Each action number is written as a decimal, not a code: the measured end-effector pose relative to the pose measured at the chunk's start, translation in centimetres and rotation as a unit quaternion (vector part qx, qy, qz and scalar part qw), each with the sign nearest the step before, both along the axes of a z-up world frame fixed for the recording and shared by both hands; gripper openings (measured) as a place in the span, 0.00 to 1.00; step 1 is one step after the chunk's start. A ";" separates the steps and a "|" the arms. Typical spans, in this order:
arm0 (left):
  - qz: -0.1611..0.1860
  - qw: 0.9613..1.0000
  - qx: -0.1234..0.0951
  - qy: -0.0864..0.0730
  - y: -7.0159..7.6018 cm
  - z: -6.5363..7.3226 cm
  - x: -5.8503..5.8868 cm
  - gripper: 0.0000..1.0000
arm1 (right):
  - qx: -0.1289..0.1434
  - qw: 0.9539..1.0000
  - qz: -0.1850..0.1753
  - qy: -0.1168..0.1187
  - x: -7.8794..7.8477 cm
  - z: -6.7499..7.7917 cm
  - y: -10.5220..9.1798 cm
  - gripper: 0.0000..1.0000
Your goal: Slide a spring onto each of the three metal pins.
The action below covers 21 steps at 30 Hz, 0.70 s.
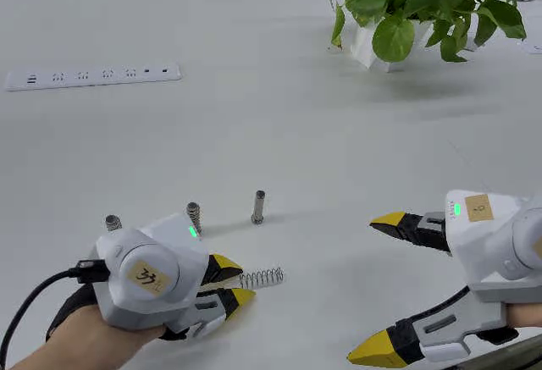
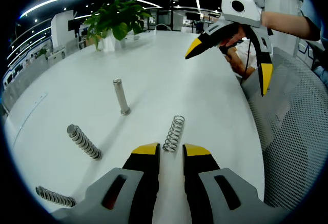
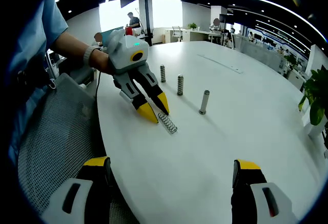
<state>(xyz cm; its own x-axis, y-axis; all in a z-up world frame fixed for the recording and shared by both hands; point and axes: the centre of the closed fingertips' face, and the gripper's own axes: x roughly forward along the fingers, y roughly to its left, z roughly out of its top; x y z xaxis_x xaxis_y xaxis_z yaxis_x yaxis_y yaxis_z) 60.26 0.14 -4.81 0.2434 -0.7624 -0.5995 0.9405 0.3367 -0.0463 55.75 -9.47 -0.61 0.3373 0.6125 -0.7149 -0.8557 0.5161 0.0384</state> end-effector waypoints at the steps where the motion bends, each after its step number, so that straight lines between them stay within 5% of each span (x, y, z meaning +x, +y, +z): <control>1: -0.003 1.000 -0.001 -0.002 -0.1 0.0 0.0 0.14 | 0.000 1.000 -0.001 0.000 0.0 0.0 0.0 0.99; 21: -0.003 1.000 0.006 -0.004 -0.5 -0.1 0.3 0.07 | 0.009 1.000 -0.002 0.006 -0.5 -0.4 0.7 0.99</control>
